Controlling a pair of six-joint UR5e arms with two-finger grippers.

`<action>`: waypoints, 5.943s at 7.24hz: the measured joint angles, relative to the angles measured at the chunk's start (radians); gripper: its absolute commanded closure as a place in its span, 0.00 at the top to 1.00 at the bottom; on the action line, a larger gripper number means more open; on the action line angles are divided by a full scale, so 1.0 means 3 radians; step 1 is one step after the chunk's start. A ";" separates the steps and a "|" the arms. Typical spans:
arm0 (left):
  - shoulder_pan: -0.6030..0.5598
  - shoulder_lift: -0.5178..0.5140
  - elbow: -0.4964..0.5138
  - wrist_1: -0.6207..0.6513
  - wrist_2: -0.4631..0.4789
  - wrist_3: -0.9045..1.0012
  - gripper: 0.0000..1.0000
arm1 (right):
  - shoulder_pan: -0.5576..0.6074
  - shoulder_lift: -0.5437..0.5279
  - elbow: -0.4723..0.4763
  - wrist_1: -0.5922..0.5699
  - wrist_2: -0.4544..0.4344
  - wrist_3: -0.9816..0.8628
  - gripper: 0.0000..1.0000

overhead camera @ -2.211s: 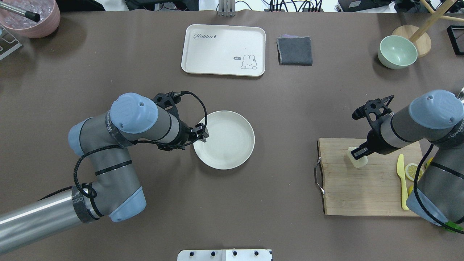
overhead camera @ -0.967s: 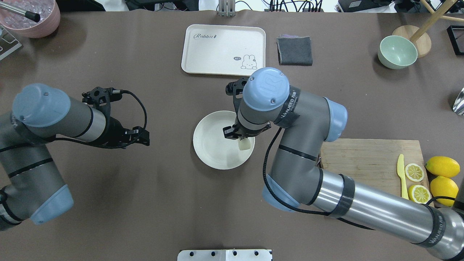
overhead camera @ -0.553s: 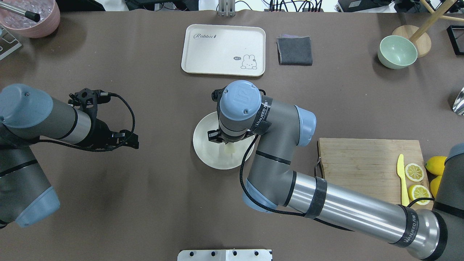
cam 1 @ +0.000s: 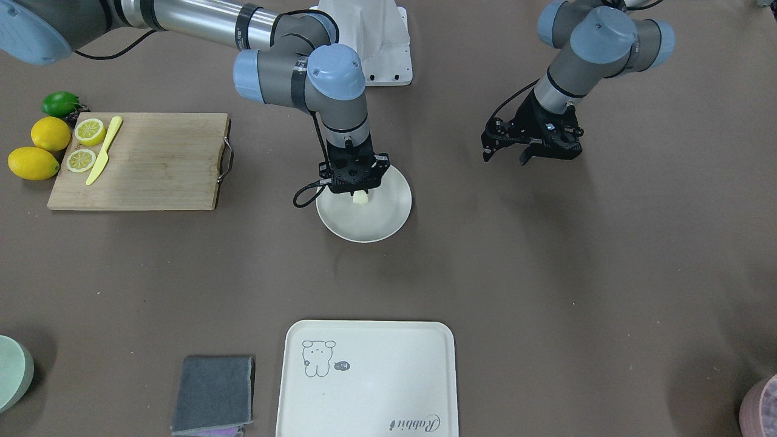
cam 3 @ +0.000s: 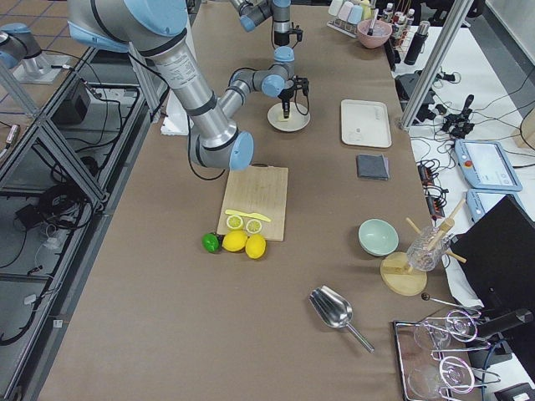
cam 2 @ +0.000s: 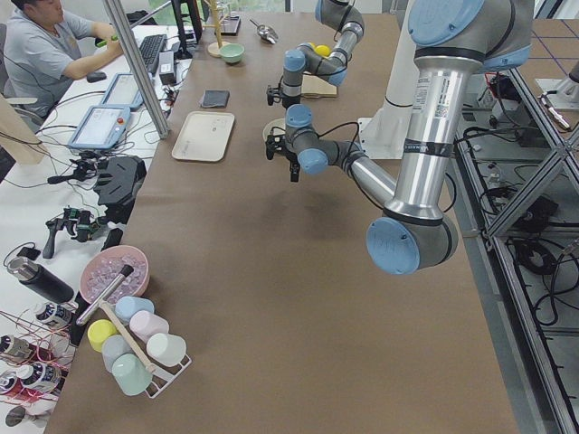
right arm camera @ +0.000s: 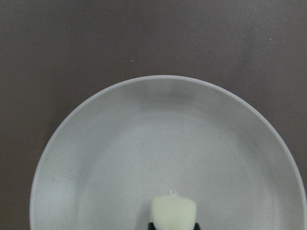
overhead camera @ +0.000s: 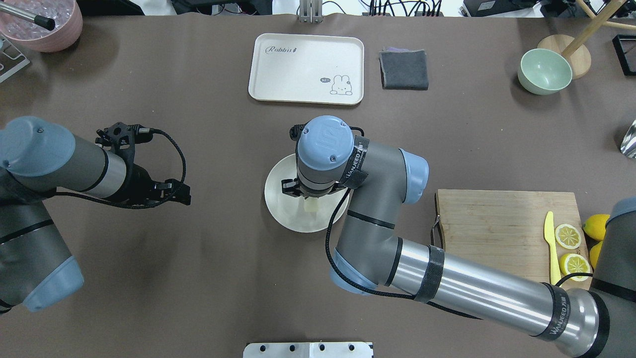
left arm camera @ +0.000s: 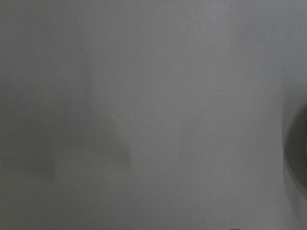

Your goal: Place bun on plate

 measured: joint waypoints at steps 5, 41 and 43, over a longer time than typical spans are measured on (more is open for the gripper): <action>-0.0134 0.0022 0.0062 0.0008 -0.0017 0.0034 0.87 | 0.0079 -0.0006 0.0114 -0.0009 0.0037 -0.0016 1.00; -0.3044 0.1332 0.0080 0.1334 -0.0847 0.4374 0.97 | 0.3616 -0.2908 0.0735 -0.0448 0.1544 -0.4793 1.00; -0.3047 0.1342 0.0079 0.1331 -0.0845 0.4376 0.97 | 0.3611 -0.2904 0.0737 -0.0448 0.1535 -0.4793 1.00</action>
